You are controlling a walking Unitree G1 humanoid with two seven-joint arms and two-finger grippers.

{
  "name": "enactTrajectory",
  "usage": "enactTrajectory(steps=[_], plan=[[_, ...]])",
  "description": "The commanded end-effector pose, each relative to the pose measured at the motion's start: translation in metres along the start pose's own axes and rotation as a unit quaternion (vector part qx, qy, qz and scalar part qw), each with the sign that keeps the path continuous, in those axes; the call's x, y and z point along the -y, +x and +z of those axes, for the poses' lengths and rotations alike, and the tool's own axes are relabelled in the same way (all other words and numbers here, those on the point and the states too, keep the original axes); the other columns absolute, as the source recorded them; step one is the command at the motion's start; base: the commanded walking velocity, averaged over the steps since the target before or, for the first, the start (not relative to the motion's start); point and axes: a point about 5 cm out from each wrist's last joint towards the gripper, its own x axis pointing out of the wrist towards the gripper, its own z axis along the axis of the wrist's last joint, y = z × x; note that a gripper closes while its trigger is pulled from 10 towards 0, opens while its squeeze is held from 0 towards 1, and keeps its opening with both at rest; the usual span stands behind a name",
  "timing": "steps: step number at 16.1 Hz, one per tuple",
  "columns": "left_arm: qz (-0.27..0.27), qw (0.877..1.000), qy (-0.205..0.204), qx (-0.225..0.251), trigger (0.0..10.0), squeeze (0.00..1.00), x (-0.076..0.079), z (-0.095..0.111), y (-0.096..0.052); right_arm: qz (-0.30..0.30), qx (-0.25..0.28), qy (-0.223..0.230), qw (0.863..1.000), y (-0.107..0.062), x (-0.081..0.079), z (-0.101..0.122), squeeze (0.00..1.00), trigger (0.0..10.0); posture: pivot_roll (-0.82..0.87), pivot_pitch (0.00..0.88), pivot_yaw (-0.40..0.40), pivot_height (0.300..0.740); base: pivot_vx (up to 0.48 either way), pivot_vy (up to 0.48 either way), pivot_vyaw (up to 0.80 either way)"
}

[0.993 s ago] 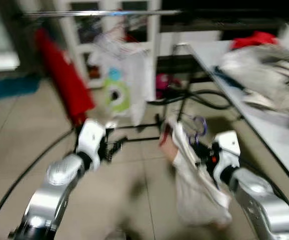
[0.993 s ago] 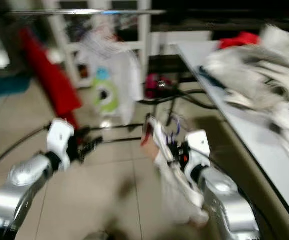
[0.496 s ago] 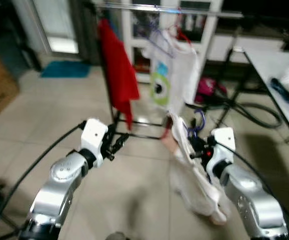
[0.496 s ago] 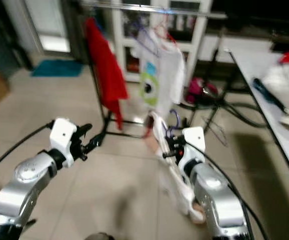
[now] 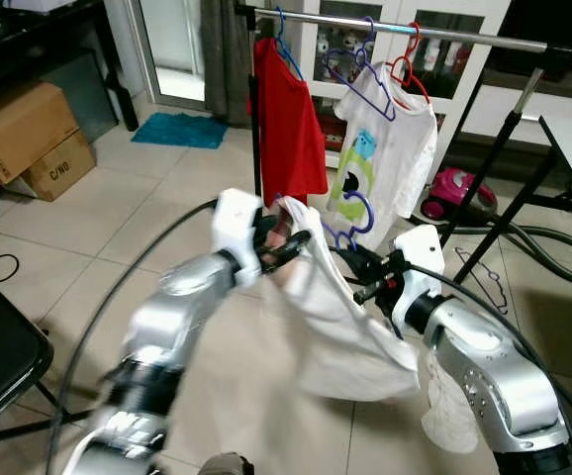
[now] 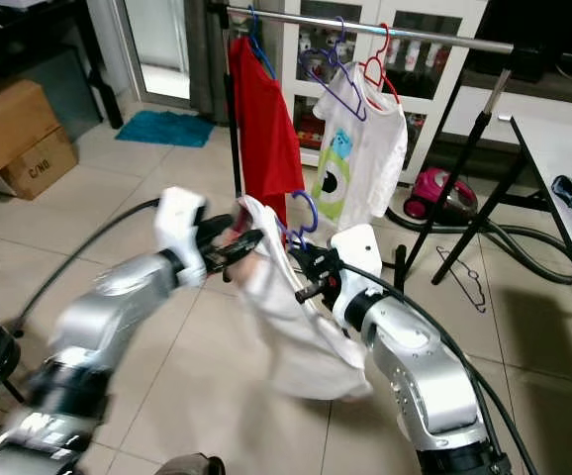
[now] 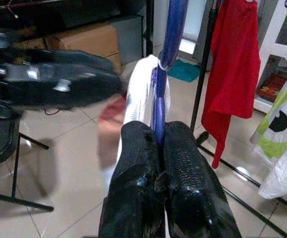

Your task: Hang hanger

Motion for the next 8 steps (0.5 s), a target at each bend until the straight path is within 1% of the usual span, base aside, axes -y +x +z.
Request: enactTrajectory(steps=[1,2,3,4,5,6,7,8], plan=[[-0.004,1.0,-0.028,-0.012,10.0,0.0,0.003,0.001,0.008,0.012,0.015,-0.008,1.0,0.001,-0.002,0.008,0.0,10.0,-0.05,0.0,-0.005,0.74,0.0,0.0,0.0],[-0.012,0.999,-0.03,-0.017,10.0,0.0,0.005,0.001,0.01,0.013,0.015,-0.01,1.0,0.002,-0.003,0.009,0.0,10.0,-0.05,0.0,-0.004,0.74,0.0,0.0,0.0],[-0.022,0.999,-0.021,-0.028,10.0,0.0,0.008,0.0,0.013,0.017,0.015,-0.01,1.0,0.003,-0.004,0.01,0.0,10.0,-0.05,0.0,-0.001,0.74,0.0,0.0,0.0],[-0.035,0.999,-0.001,-0.04,10.0,0.0,0.013,0.0,0.014,0.025,0.014,-0.011,1.0,0.004,-0.005,0.01,0.0,10.0,-0.05,0.0,0.001,0.74,0.0,0.0,0.0],[-0.038,0.998,0.009,-0.043,10.0,0.0,0.014,0.0,0.014,0.028,0.013,-0.011,0.999,0.004,-0.005,0.01,0.0,10.0,-0.05,0.0,0.001,0.74,0.0,0.0,0.0],[-0.03,0.998,0.023,-0.055,10.0,0.0,0.014,-0.001,0.015,0.035,0.012,-0.012,0.999,0.005,-0.006,0.01,0.0,10.0,-0.05,0.0,0.001,0.74,0.0,0.0,0.0],[-0.006,0.997,0.03,-0.069,10.0,0.0,0.01,-0.004,0.018,0.046,0.01,-0.013,0.999,0.006,-0.008,0.01,0.0,10.0,-0.05,0.0,0.001,0.74,0.0,0.0,0.0],[-0.001,0.997,0.031,-0.07,10.0,0.0,0.009,-0.005,0.018,0.05,0.012,-0.011,0.999,0.006,-0.009,0.011,0.0,10.0,-0.05,0.0,0.001,0.74,0.0,0.0,0.0]])
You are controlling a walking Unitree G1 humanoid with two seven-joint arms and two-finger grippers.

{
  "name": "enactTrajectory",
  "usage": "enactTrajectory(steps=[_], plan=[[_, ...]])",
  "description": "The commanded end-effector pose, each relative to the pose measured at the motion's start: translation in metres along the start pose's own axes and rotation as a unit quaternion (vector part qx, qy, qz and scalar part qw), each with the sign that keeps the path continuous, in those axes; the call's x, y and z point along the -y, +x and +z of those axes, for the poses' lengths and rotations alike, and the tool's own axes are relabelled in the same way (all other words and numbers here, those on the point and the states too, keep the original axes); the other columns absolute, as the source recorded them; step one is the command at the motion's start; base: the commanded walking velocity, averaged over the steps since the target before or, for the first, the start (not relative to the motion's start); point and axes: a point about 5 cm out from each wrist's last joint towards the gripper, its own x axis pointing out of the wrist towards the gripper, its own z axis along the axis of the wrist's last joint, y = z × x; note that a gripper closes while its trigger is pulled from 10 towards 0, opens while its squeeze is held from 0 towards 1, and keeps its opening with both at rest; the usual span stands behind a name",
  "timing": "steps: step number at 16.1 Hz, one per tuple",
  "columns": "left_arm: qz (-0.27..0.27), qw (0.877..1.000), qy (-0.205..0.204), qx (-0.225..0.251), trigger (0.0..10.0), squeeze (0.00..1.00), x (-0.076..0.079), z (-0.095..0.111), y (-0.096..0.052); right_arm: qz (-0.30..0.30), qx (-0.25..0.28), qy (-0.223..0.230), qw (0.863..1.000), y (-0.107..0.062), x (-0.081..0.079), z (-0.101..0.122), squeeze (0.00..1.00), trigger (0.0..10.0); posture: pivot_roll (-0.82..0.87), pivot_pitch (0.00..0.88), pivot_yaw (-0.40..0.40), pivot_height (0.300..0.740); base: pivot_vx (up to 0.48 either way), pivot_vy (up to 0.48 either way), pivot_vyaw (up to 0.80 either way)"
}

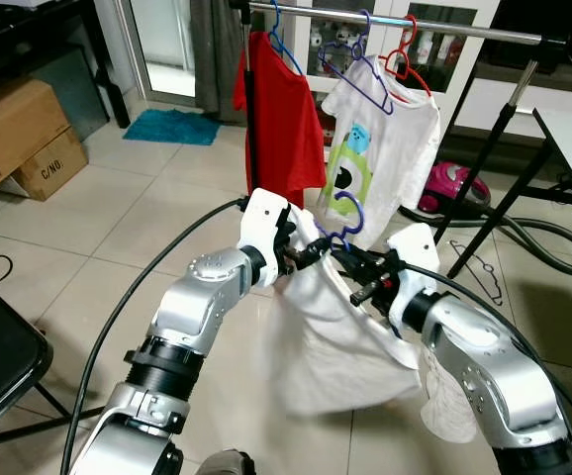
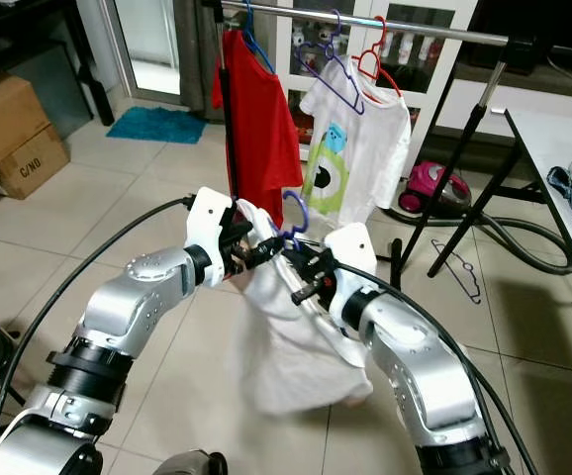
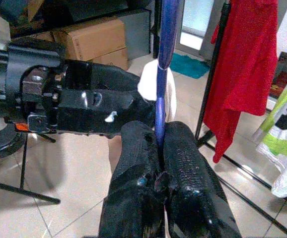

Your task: Hang hanger

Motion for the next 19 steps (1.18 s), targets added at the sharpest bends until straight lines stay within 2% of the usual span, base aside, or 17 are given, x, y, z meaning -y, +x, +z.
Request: enactTrajectory(steps=[1,2,3,4,8,19], plan=[[0.005,1.0,0.013,-0.016,10.0,0.0,0.0006,-0.0007,0.0048,0.031,0.024,0.0,0.999,0.0034,-0.0067,0.0118,0.0,10.0,-0.05,0.0,0.001,0.74,0.0,0.0,0.0],[0.007,1.0,0.015,-0.022,2.8,0.0,-0.0005,-0.0022,0.0066,0.042,0.028,0.003,0.999,0.0037,-0.0085,0.0137,0.0,10.0,-0.05,0.0,0.001,0.74,0.0,0.0,0.0],[0.007,1.0,0.015,-0.024,1.0,0.0,-0.0009,-0.0033,0.0076,0.045,0.028,0.004,0.999,0.0039,-0.0092,0.0141,0.0,10.0,-0.05,0.0,0.002,0.74,0.0,0.0,0.0],[0.017,0.999,0.015,-0.029,0.0,0.0,-0.0029,-0.0047,0.0093,0.054,0.028,0.003,0.998,0.0039,-0.0113,0.0146,0.0,10.0,-0.05,0.0,0.004,0.74,0.0,0.0,0.0],[0.012,0.999,0.03,-0.008,0.0,0.0,0.0014,0.0037,0.0107,0.053,0.025,0.004,0.998,0.0035,-0.0093,0.0145,0.0,10.0,-0.05,0.0,0.01,0.74,0.0,0.0,0.0],[0.012,0.999,0.03,-0.008,0.0,0.0,0.0014,0.0037,0.0107,0.053,0.025,0.004,0.998,0.0035,-0.0093,0.0145,0.0,10.0,-0.05,0.0,0.01,0.74,0.0,0.0,0.0]])
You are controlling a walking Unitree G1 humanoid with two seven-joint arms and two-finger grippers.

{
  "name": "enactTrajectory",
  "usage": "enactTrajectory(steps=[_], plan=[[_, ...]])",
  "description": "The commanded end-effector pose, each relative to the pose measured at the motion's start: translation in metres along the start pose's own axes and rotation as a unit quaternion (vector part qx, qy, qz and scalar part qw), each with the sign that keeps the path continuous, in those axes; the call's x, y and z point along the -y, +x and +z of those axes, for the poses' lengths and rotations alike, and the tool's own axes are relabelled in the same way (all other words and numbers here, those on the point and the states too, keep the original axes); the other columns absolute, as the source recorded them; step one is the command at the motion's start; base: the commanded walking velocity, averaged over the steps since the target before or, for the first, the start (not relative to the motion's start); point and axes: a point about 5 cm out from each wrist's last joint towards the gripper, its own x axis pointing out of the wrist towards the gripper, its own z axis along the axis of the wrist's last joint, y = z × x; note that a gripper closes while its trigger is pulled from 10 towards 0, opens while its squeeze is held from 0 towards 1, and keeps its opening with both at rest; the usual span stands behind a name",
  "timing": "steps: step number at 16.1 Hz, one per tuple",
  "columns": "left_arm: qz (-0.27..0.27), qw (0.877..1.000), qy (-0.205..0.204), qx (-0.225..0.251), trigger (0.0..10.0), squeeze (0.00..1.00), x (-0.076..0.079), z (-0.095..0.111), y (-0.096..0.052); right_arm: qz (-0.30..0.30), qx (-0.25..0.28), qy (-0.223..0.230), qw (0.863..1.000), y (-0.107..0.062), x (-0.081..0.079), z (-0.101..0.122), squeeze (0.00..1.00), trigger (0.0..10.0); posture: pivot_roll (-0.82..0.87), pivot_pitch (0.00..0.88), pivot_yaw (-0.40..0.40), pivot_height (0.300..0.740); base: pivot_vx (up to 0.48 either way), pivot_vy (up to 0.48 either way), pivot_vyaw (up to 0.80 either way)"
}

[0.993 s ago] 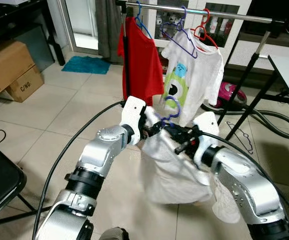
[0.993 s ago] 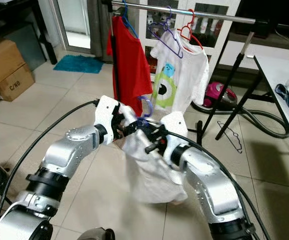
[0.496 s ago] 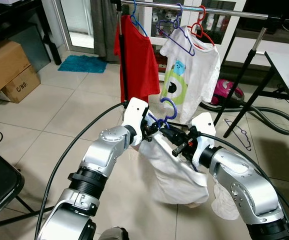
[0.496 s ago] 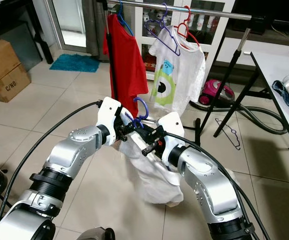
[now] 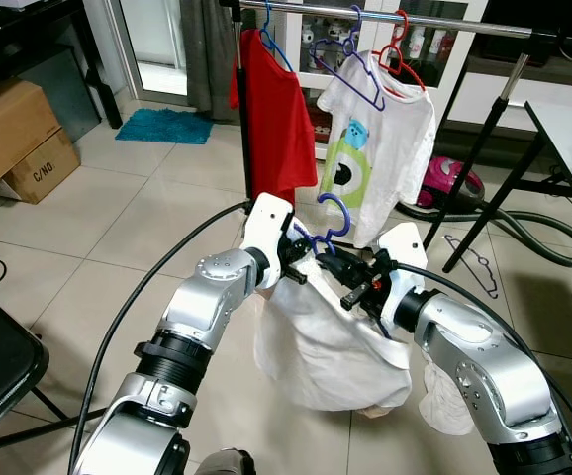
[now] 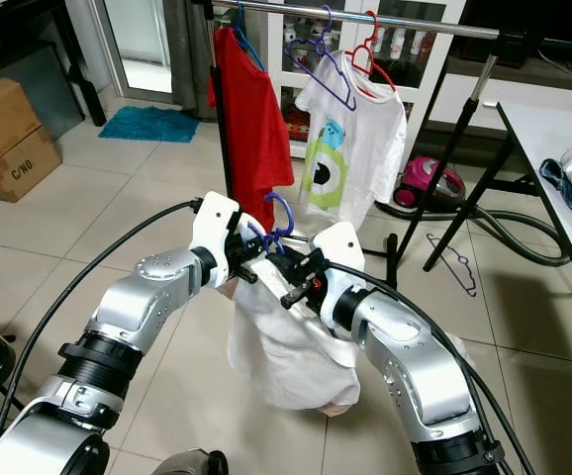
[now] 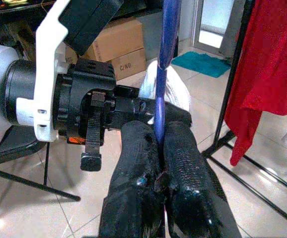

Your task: Hang hanger

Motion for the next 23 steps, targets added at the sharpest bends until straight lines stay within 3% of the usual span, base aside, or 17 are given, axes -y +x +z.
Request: enactTrajectory(steps=[1,5,8,14,17,19,22,23], plan=[[-0.005,1.0,0.016,0.014,0.0,0.0,0.003,0.011,0.002,0.008,0.022,-0.01,1.0,0.0,-0.001,0.012,0.0,10.0,-0.05,0.0,0.01,0.74,0.0,0.0,0.0],[-0.005,1.0,0.016,0.014,0.0,0.0,0.003,0.011,0.002,0.008,0.022,-0.01,1.0,0.0,-0.001,0.012,0.0,10.0,-0.05,0.0,0.01,0.74,0.0,0.0,0.0],[-0.003,0.999,0.041,0.015,0.0,0.0,0.006,0.009,-0.007,-0.051,-0.015,-0.003,0.999,-0.002,0.025,0.006,0.0,10.0,-0.05,0.0,0.004,0.74,0.0,0.0,0.0],[-0.026,0.998,0.059,0.0,0.0,0.0,0.009,0.006,-0.011,-0.057,-0.024,-0.008,0.998,0.0,0.026,0.005,0.0,10.0,-0.05,0.0,0.006,0.74,0.0,0.0,0.0],[-0.052,0.994,0.096,0.0,0.0,0.0,0.0,0.011,-0.021,-0.074,-0.051,-0.058,0.994,0.005,0.033,0.003,0.0,10.0,-0.05,0.0,0.008,0.74,0.0,0.0,0.0],[-0.042,0.994,0.105,-0.008,0.0,0.0,-0.016,0.016,-0.03,-0.058,-0.057,-0.094,0.992,0.006,0.03,0.006,0.0,10.0,-0.06,0.0,0.01,0.74,0.0,0.0,0.0],[-0.034,0.986,0.155,-0.043,0.0,0.0,-0.039,0.02,-0.045,-0.016,-0.111,-0.182,0.977,0.003,0.027,0.001,0.0,10.0,-0.05,0.0,0.006,0.74,0.0,0.0,0.0],[-0.03,0.987,0.153,-0.034,0.0,0.0,-0.041,0.023,-0.045,-0.007,-0.102,-0.171,0.98,0.005,0.023,0.004,0.0,10.0,-0.05,0.0,0.006,0.74,0.0,0.0,0.0]])
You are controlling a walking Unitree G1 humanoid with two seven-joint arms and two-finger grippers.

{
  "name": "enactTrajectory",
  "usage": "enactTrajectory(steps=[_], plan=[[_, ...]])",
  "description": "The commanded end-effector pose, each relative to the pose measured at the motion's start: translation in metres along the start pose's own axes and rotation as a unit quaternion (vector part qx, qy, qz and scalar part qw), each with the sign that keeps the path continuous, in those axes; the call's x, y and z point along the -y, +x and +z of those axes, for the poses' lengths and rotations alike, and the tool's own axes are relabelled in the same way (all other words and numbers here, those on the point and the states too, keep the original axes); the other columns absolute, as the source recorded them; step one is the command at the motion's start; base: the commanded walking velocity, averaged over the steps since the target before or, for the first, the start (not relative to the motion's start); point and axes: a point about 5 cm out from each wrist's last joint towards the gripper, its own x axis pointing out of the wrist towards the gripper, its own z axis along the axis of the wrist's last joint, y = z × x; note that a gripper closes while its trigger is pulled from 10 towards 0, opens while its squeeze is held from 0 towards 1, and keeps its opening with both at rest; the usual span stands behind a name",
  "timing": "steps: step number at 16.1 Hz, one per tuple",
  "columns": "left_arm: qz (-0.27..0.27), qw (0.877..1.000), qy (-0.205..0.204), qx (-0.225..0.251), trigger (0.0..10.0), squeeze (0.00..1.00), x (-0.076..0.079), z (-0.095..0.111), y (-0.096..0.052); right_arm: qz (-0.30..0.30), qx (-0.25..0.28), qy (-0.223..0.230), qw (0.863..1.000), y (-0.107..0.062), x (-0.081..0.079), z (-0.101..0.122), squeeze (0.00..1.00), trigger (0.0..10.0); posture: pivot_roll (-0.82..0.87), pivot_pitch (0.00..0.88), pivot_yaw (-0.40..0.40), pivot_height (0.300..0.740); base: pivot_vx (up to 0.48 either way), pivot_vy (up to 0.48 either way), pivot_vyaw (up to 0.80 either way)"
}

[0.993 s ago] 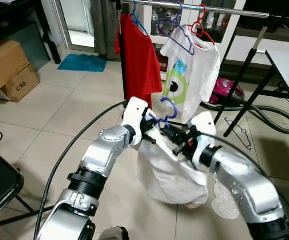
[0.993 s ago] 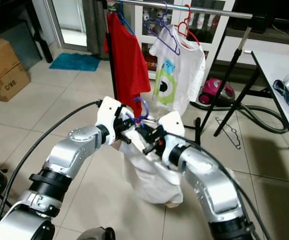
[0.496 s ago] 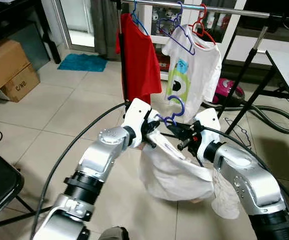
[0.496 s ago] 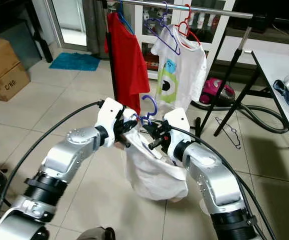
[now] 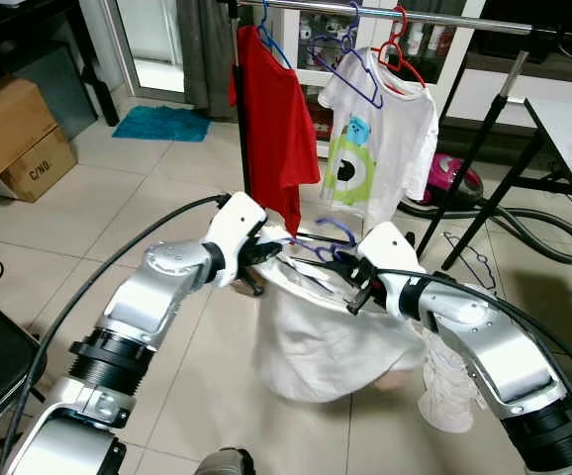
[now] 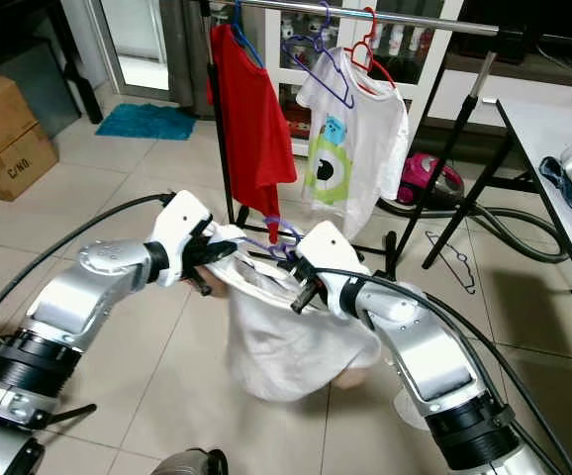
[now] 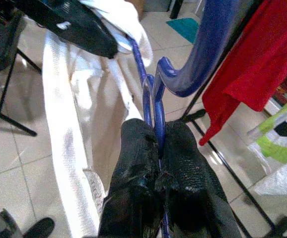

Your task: Hang hanger

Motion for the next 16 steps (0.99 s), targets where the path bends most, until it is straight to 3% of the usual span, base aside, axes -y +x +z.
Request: enactTrajectory(steps=[1,4,6,10,13,15,16], plan=[[0.013,0.999,0.006,0.03,0.0,0.0,-0.006,0.016,-0.001,-0.012,0.014,0.001,1.0,-0.002,0.005,0.01,0.0,10.0,-0.05,0.0,0.005,0.74,0.0,0.0,0.0],[0.001,0.997,-0.01,0.075,0.0,0.0,0.011,0.028,0.015,0.006,0.037,0.0,0.999,0.006,-0.005,0.028,0.0,10.0,-0.06,0.0,0.007,0.74,0.0,0.0,0.0],[-0.026,0.994,-0.006,0.106,0.0,0.0,0.024,0.037,0.021,0.02,0.015,-0.039,0.999,0.011,-0.013,0.027,0.0,10.0,-0.06,0.0,0.009,0.74,0.0,0.0,0.0],[-0.044,0.987,-0.003,0.152,0.0,0.0,0.037,0.052,0.027,0.04,-0.043,-0.061,0.996,0.018,-0.022,0.018,0.0,10.0,-0.06,0.0,0.005,0.74,0.0,0.0,0.0],[-0.034,0.984,-0.003,0.175,0.0,0.0,0.033,0.058,0.025,0.062,-0.099,-0.067,0.991,0.016,-0.026,0.003,0.0,10.0,-0.06,0.0,0.005,0.74,0.0,0.0,0.0],[-0.006,0.984,-0.009,0.179,0.0,0.0,0.025,0.058,0.022,0.049,-0.099,-0.058,0.992,0.015,-0.023,0.002,0.0,10.0,-0.05,0.0,0.006,0.74,0.0,0.0,0.0],[0.027,0.984,-0.018,0.175,0.0,0.0,0.013,0.055,0.019,0.029,-0.079,-0.06,0.995,0.012,-0.016,0.003,0.0,10.0,-0.05,0.0,0.008,0.74,0.0,0.0,0.0]])
